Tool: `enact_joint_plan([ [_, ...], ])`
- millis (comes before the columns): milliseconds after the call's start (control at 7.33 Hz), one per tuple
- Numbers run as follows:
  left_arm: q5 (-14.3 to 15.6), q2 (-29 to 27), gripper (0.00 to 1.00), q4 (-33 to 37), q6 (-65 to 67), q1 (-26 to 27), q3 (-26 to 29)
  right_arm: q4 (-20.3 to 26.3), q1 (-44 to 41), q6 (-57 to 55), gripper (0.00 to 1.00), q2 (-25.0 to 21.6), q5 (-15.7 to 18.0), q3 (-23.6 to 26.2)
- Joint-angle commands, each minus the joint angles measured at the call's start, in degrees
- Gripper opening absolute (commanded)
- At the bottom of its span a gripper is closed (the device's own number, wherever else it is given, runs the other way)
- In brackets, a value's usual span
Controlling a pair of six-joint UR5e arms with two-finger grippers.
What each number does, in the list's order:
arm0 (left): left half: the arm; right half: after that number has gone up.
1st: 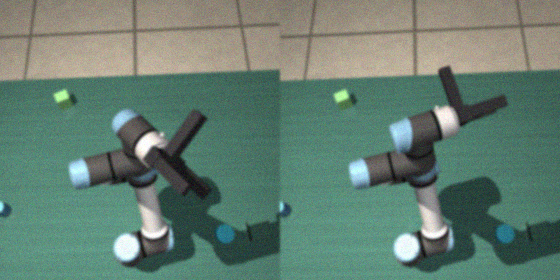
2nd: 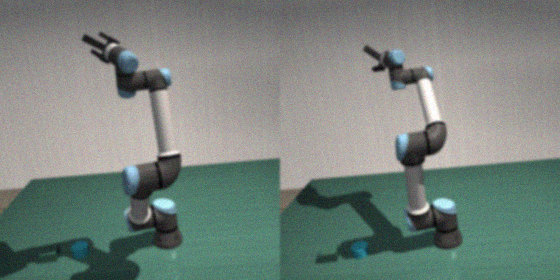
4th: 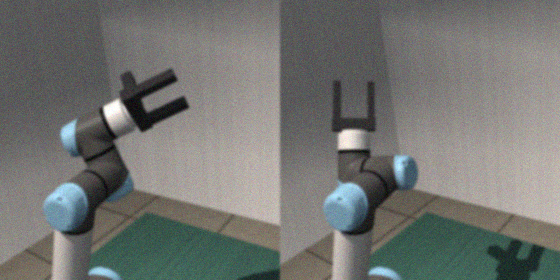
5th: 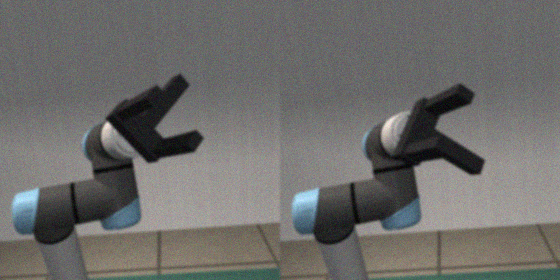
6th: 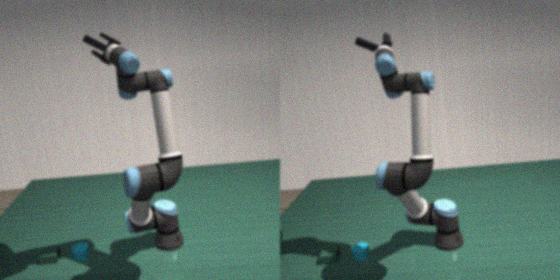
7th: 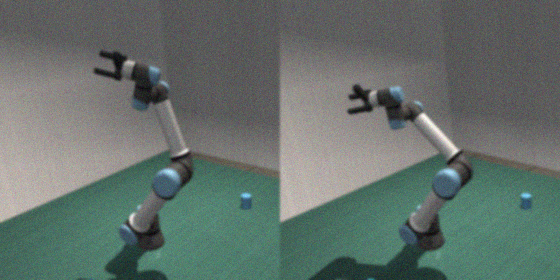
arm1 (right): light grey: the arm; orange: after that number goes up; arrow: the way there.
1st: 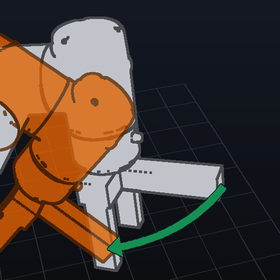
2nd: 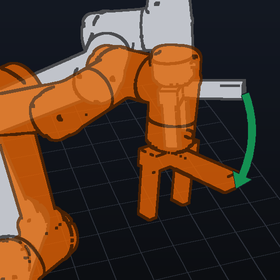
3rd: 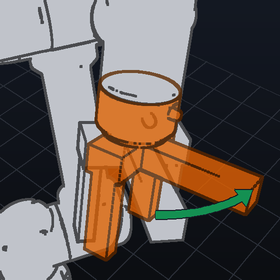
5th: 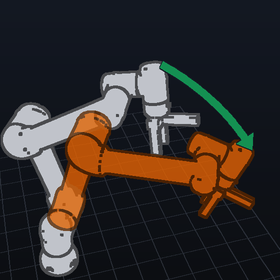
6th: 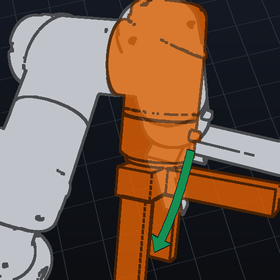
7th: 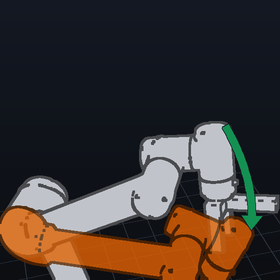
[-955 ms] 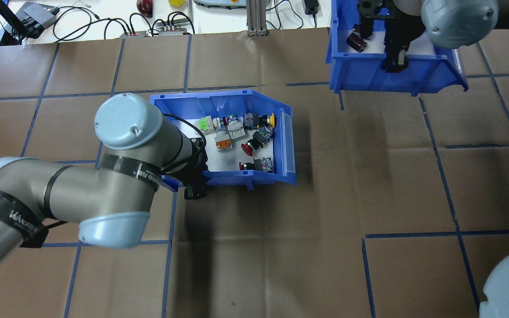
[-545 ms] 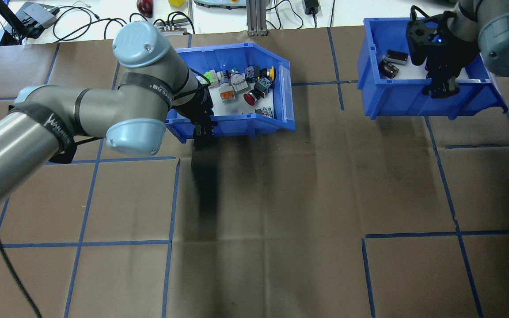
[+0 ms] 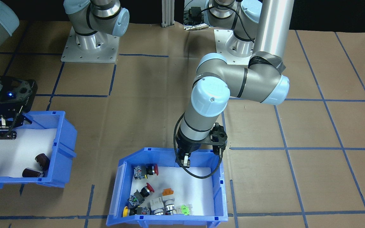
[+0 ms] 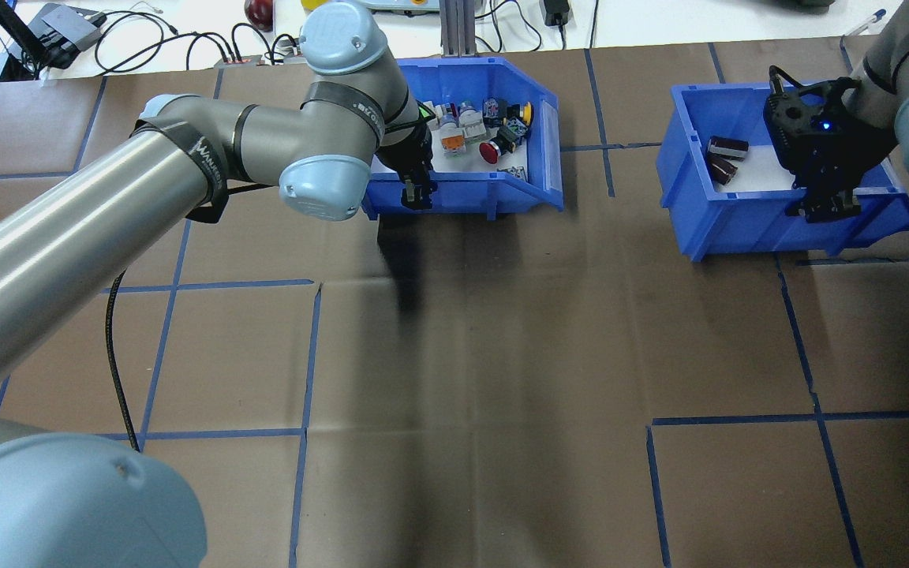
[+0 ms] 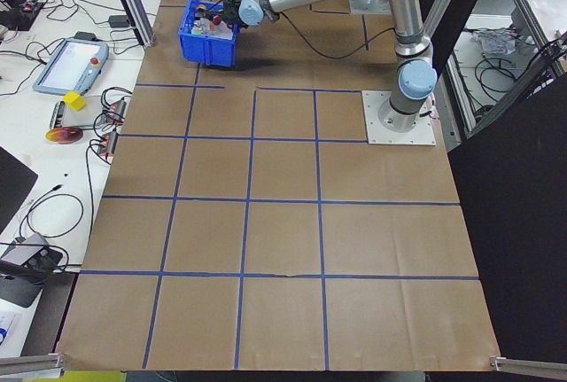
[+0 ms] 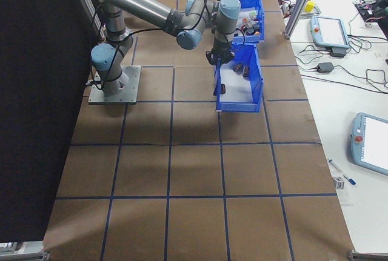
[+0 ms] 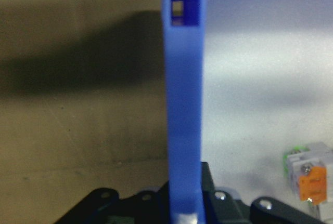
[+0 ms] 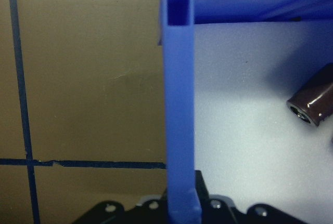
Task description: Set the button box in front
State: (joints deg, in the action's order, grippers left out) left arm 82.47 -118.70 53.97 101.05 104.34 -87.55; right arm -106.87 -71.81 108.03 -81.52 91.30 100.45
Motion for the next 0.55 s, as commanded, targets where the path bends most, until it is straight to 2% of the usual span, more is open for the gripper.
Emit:
enact_joint_plan([
  [0,0.1,-2.1,0.00,-0.4,1.1,2.4,0.9,-0.1,0.0,-0.3,0.07,-0.4,0.0,1.0],
  [409,-0.1,-3.0,0.00,-0.6,2.7,3.5,1.2,-0.1,-0.1,-0.7,0.07,-2.2,0.1,2.5],
])
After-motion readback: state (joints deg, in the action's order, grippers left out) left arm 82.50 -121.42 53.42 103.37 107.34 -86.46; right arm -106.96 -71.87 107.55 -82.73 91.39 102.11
